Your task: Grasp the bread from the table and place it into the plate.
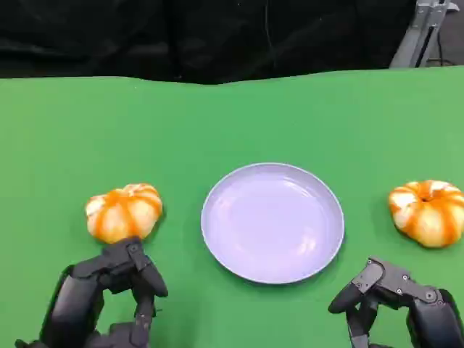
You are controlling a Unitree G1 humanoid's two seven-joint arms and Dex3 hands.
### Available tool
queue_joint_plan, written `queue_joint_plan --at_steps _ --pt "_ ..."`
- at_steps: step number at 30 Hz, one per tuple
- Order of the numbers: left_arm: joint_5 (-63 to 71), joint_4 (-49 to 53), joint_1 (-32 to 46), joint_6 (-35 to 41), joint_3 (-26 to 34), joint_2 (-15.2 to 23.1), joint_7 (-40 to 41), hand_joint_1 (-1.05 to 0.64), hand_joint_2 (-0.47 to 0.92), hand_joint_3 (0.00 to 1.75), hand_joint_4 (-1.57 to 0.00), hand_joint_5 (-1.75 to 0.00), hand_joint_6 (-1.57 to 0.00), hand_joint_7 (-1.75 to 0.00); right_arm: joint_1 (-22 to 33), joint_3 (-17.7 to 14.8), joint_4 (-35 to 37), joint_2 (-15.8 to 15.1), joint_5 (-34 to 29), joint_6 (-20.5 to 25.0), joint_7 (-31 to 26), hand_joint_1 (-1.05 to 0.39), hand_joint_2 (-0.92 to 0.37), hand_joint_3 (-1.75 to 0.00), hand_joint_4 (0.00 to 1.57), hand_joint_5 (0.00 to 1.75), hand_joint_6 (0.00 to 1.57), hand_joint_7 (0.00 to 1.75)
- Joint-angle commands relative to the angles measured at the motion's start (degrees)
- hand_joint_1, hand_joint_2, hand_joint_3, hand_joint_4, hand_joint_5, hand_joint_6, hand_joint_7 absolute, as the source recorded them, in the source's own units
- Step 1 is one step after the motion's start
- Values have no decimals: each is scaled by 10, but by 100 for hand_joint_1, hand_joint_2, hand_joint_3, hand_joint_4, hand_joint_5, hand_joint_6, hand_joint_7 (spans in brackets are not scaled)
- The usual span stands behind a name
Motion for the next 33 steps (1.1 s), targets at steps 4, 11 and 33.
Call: queue_joint_plan --at_steps 4,11,33 --pt "-2 6 -2 -5 7 7 -4 7 33 147 -82 -170 -79 -154 2 -3 -2 -3 5 0 -2 3 -36 -132 88 173 82 133" --pt "-8 5 -2 -2 7 8 -7 7 33 147 -82 -169 -79 -153 0 -2 0 -3 3 -4 -3 4 -35 -132 88 173 82 133" --pt "195 -64 -90 186 17 133 -15 -28 92 12 -32 -76 -53 -14 -13 4 4 7 -12 10 -14 5 -34 -134 88 173 81 133"
